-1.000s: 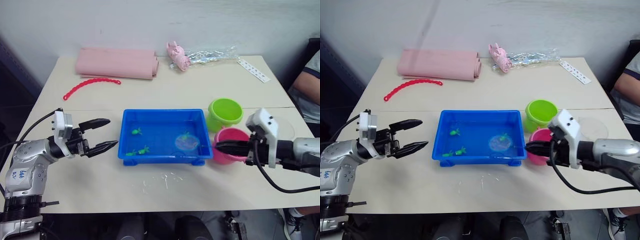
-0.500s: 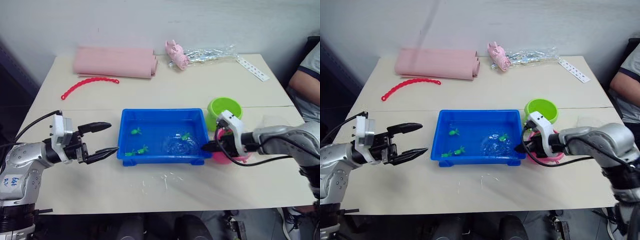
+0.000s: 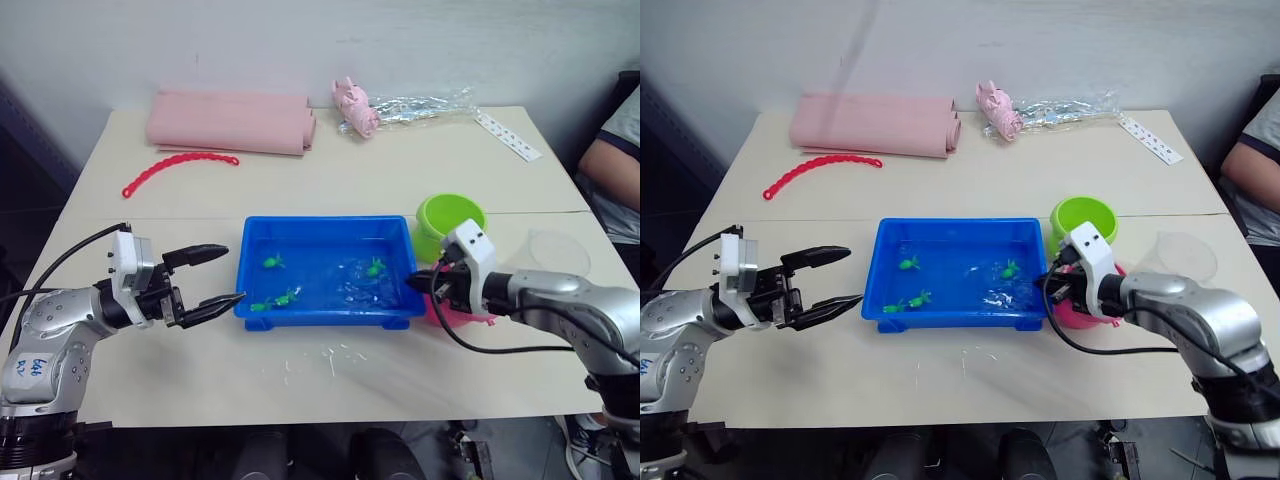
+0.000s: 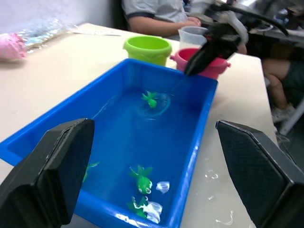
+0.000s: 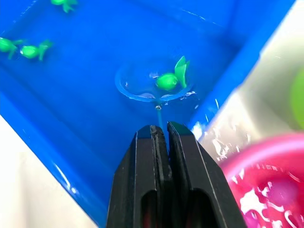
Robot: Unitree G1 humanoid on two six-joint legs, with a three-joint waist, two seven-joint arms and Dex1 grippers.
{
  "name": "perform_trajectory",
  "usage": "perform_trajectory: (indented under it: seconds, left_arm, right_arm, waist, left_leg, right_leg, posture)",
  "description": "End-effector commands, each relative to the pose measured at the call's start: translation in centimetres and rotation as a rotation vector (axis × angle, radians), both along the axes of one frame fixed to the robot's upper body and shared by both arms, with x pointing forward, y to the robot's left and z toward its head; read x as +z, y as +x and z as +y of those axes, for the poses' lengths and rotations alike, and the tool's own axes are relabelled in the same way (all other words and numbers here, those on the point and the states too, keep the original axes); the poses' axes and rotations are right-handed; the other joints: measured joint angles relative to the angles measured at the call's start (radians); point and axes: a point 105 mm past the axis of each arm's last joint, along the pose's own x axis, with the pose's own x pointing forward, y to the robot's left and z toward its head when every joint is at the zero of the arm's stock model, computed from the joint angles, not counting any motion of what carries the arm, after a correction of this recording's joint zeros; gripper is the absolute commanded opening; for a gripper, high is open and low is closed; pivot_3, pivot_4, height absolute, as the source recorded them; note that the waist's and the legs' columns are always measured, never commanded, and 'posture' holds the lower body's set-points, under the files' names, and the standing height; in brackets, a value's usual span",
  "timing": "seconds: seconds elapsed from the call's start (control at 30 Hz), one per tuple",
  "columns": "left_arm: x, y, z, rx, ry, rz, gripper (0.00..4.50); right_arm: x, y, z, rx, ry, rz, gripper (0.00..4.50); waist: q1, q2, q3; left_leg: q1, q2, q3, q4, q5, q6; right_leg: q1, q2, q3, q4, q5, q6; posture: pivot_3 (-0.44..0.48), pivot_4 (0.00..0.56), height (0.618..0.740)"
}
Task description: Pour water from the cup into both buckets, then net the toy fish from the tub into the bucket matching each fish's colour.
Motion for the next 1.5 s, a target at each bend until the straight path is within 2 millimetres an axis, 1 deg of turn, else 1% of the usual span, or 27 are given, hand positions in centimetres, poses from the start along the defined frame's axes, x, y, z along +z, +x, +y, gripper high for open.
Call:
perform_trajectory:
  seconds: [0.03,0.07,0.17,0.23,0.27,0.33,0.47,0.53,0.63,0.77,0.83,0.9,0.97,1.03,1.1,1.13,1.2,1.23,1.3,1.37,1.43,1.5]
  left_arm:
    - [0.6,-0.5,-0.9,-0.030,-0.002,-0.037,4.49]
    - [0.7,-0.3,-1.0,-0.034,-0.007,-0.040,4.49]
    - [1.2,0.3,-0.9,-0.009,-0.024,-0.071,4.49]
    - [1.6,0.7,-0.6,0.006,-0.028,-0.082,4.49]
    - [1.6,0.8,-0.5,0.007,-0.027,-0.083,4.49]
    - [1.6,1.0,-0.4,0.000,-0.023,-0.078,4.49]
    - [1.7,1.4,-1.0,-0.031,-0.018,-0.085,4.49]
    - [1.9,1.6,-1.3,-0.047,-0.009,-0.105,4.49]
    - [2.0,1.8,-1.5,-0.067,-0.010,-0.112,4.49]
    - [1.7,2.3,-1.8,-0.115,-0.022,-0.078,4.49]
    - [1.7,2.5,-2.0,-0.129,-0.029,-0.080,4.49]
    - [1.7,2.7,-2.2,-0.138,-0.038,-0.082,4.49]
    - [1.7,2.9,-2.3,-0.139,-0.044,-0.086,4.49]
    - [1.7,3.2,-2.4,-0.136,-0.054,-0.092,4.49]
    - [1.9,3.5,-2.5,-0.135,-0.065,-0.108,4.49]
    - [2.1,3.7,-2.7,-0.133,-0.078,-0.114,4.49]
    - [2.4,4.0,-3.1,-0.133,-0.093,-0.120,4.49]
    - [2.5,4.0,-3.3,-0.134,-0.095,-0.121,4.49]
    - [2.6,4.0,-3.9,-0.140,-0.098,-0.125,4.49]
    - [2.6,4.0,-4.3,-0.145,-0.101,-0.126,4.49]
    - [2.6,4.0,-4.6,-0.149,-0.103,-0.128,4.49]
    - [2.5,4.0,-4.9,-0.152,-0.104,-0.129,4.49]
  right_arm:
    - [2.4,0.3,0.0,0.006,0.001,-0.186,0.00]
    - [2.7,0.5,-0.1,0.019,-0.028,-0.269,0.00]
    - [3.1,0.1,-0.4,0.054,-0.056,-0.420,0.00]
    - [2.5,-0.3,-1.2,0.066,-0.094,-0.455,0.00]
    - [2.3,-0.5,-1.4,0.071,-0.112,-0.469,0.00]
    - [2.3,-0.6,-1.8,0.044,-0.092,-0.490,0.00]
    - [3.1,-1.8,-1.6,0.072,-0.027,-0.498,0.00]
    - [2.9,-2.5,-2.2,0.116,-0.074,-0.493,0.00]
    - [2.9,-2.8,-3.2,0.103,-0.098,-0.485,0.00]
    - [4.8,-3.6,-3.9,0.113,-0.075,-0.518,0.00]
    - [6.6,-3.5,-4.7,0.075,-0.056,-0.597,0.00]
    - [7.8,-3.5,-5.5,0.048,-0.045,-0.633,0.00]
    - [8.3,-3.6,-6.3,0.039,-0.060,-0.648,0.00]
    - [8.6,-3.4,-7.5,-0.003,-0.083,-0.653,0.00]
    - [8.9,-2.9,-9.2,-0.065,-0.117,-0.655,0.00]
    - [9.0,-2.3,-10.3,-0.102,-0.168,-0.661,0.00]
    - [9.1,-1.4,-11.8,-0.145,-0.273,-0.680,0.00]
    - [9.1,-1.1,-12.3,-0.155,-0.320,-0.690,0.00]
    - [8.8,-0.1,-13.0,-0.151,-0.489,-0.727,0.00]
    - [8.5,0.6,-13.2,-0.106,-0.620,-0.765,0.00]
    - [8.7,1.2,-12.8,-0.042,-0.772,-0.851,0.00]
    - [9.0,1.9,-12.5,-0.012,-0.862,-0.926,0.00]
  waist:
    - [0.000,0.000,0.000]
    - [0.001,0.000,0.000]
    - [0.005,0.000,0.000]
    - [0.008,0.000,0.000]
    - [0.008,0.000,0.000]
    - [0.004,0.000,0.000]
    - [0.002,0.000,0.000]
    - [0.003,0.000,0.000]
    - [0.005,0.000,0.000]
    - [0.005,0.000,0.000]
    - [0.005,0.000,0.000]
    - [0.003,0.000,0.000]
    - [0.004,0.000,0.000]
    - [0.005,0.000,0.000]
    - [0.005,0.000,0.000]
    - [0.005,0.000,0.000]
    - [0.004,0.000,0.000]
    - [0.004,0.000,0.000]
    - [0.004,0.000,0.000]
    - [0.002,0.000,0.000]
    - [0.000,0.000,0.000]
    - [-0.001,0.000,0.000]
  left_leg:
    - [0.000,0.000,0.000,0.000,0.000,0.000]
    - [0.001,0.000,0.000,0.000,0.000,0.000]
    - [0.001,0.000,0.000,0.000,0.000,0.000]
    - [0.001,0.000,0.000,0.000,0.000,0.000]
    - [0.001,0.000,0.000,0.000,0.000,0.000]
    - [0.001,0.000,0.001,0.000,0.000,0.000]
    - [0.002,0.000,0.001,-0.001,0.002,-0.001]
    - [0.002,0.000,0.000,-0.001,0.002,-0.001]
    - [0.002,0.000,0.001,-0.001,0.002,0.000]
    - [0.002,-0.001,0.001,0.000,0.002,0.000]
    - [0.002,-0.001,0.001,0.000,0.002,0.000]
    - [0.002,-0.001,0.001,0.000,0.002,0.000]
    - [0.002,-0.001,0.001,-0.001,0.002,0.000]
    - [0.002,-0.001,0.001,-0.001,0.002,0.000]
    - [0.002,-0.001,0.001,-0.001,0.002,0.000]
    - [0.002,-0.001,0.001,0.000,0.002,0.000]
    - [0.002,-0.001,0.001,0.000,0.002,0.000]
    - [0.002,-0.001,0.002,0.001,0.003,0.001]
    - [0.002,-0.001,0.002,0.001,0.003,0.001]
    - [0.002,-0.001,0.002,0.000,0.003,0.001]
    - [0.002,-0.001,0.002,0.000,0.003,0.001]
    - [0.002,-0.001,0.003,0.000,0.003,0.001]
  right_leg:
    - [0.000,0.000,0.000,0.000,0.000,0.000]
    - [0.000,0.000,0.000,0.000,0.000,0.000]
    - [0.000,0.000,0.000,0.000,0.000,0.000]
    - [0.000,0.000,0.000,0.000,0.000,0.000]
    - [0.000,0.000,0.000,0.000,0.000,0.000]
    - [0.000,0.000,0.000,0.000,0.000,0.000]
    - [0.000,0.000,0.001,0.001,0.000,0.000]
    - [0.000,0.001,0.001,0.000,0.000,0.000]
    - [0.001,0.000,0.000,0.000,0.000,0.000]
    - [0.001,0.000,0.001,0.000,0.000,0.000]
    - [0.001,0.000,0.000,0.001,0.000,0.000]
    - [0.001,0.000,0.000,0.001,0.000,0.000]
    - [0.001,0.000,0.001,0.000,0.000,0.000]
    - [0.001,0.001,0.000,0.000,0.000,0.000]
    - [0.001,0.000,0.000,0.000,0.000,0.000]
    - [0.001,0.000,0.000,0.000,0.000,0.000]
    - [0.001,0.000,0.001,0.001,0.000,0.000]
    - [0.001,0.000,0.001,0.001,0.000,0.000]
    - [0.001,0.000,0.001,0.001,0.000,0.000]
    - [0.001,0.001,0.001,0.001,0.000,0.000]
    - [0.000,0.001,0.001,0.001,0.000,0.000]
    - [0.000,0.001,0.002,0.002,0.000,0.000]
  posture:
    - [0.000,0.150,0.740]
    - [0.000,0.150,0.740]
    - [0.000,0.150,0.740]
    - [0.000,0.150,0.740]
    - [0.000,0.150,0.740]
    - [0.000,0.150,0.740]
    - [0.000,0.150,0.740]
    - [0.000,0.150,0.740]
    - [0.000,0.150,0.740]
    - [0.000,0.150,0.740]
    - [0.000,0.150,0.740]
    - [0.000,0.150,0.740]
    - [0.000,0.150,0.740]
    - [0.000,0.150,0.740]
    - [0.000,0.150,0.740]
    - [0.000,0.150,0.740]
    - [0.000,0.150,0.740]
    - [0.000,0.150,0.740]
    - [0.000,0.150,0.740]
    - [0.000,0.150,0.740]
    - [0.000,0.150,0.740]
    - [0.000,0.150,0.740]
